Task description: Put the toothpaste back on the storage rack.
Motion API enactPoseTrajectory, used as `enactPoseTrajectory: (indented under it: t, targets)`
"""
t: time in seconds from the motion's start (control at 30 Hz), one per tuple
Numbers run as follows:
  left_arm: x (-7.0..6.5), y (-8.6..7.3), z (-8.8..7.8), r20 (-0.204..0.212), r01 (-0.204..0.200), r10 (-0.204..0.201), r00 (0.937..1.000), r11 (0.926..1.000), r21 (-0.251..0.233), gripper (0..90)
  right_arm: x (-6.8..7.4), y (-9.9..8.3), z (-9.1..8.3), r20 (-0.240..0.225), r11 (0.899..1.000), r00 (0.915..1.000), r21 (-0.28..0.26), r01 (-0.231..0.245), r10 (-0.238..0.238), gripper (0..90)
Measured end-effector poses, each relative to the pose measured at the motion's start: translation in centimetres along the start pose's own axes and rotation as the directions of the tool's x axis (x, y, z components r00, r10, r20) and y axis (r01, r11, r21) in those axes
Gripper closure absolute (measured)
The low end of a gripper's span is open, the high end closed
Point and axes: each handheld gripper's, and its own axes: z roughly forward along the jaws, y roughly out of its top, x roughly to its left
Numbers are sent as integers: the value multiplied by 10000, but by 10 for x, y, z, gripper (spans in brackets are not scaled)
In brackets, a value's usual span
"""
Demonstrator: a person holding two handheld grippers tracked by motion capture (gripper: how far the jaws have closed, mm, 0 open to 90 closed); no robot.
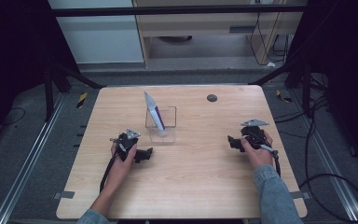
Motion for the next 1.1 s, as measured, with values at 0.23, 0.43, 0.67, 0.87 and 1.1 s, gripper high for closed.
enactPoseTrajectory:
  t: [0.23,0.43,0.67,0.87,1.1]
  targets:
    - [-1,0,0,13,-23,23,10000,10000,0,0,-12,-5,7,476,9990,9978,-39,-454,455,133]
    - [-1,0,0,13,-23,23,10000,10000,-3,0,-16,-9,21,525,9963,9953,202,-831,819,127]
    - [0,0,0,14,-27,27,10000,10000,1,0,-21,-11,26,670,9929,9909,144,-1181,1169,125]
    - [-1,0,0,13,-26,26,10000,10000,1,0,-25,-13,30,789,9910,9882,152,-1330,1314,116]
    - [-1,0,0,11,-28,28,10000,10000,1,0,-26,-12,33,939,9913,9875,250,-1294,1265,101]
